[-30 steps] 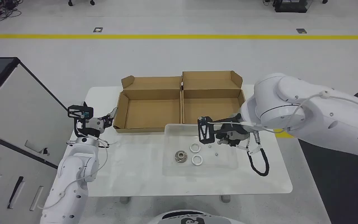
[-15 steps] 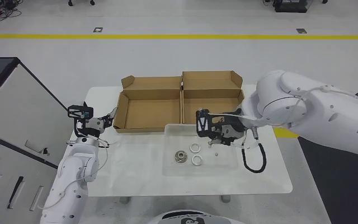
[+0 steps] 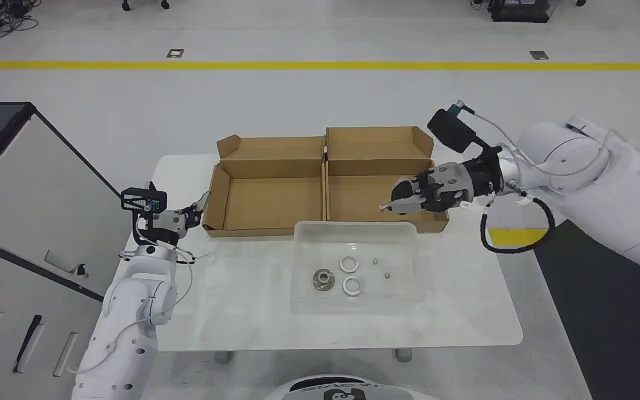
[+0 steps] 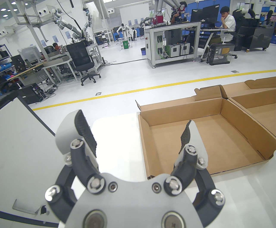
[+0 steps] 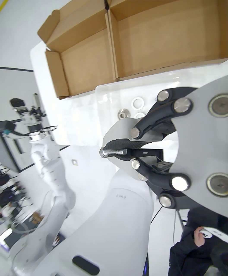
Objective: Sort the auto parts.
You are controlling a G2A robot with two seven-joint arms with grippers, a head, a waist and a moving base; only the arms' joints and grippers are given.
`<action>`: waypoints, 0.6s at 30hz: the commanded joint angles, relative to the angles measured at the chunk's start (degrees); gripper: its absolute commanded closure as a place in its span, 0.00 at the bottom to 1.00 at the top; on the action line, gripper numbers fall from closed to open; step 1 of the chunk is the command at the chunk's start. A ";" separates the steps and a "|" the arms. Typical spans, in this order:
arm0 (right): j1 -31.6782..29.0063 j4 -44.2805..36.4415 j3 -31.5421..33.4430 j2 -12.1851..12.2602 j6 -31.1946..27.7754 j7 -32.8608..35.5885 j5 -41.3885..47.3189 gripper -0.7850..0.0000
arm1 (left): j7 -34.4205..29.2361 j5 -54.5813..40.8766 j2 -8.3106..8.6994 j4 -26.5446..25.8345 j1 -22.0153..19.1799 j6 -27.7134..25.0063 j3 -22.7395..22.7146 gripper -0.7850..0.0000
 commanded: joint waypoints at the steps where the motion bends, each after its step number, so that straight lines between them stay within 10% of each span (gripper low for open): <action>1: -1.78 -0.07 0.33 0.67 -2.67 -2.75 3.18 1.00 | 0.00 0.00 0.00 0.00 0.00 0.00 0.00 0.00; 18: -13.45 -10.64 14.56 0.56 -5.89 -5.95 21.14 1.00 | 0.00 0.00 0.00 0.00 0.00 0.00 0.00 0.00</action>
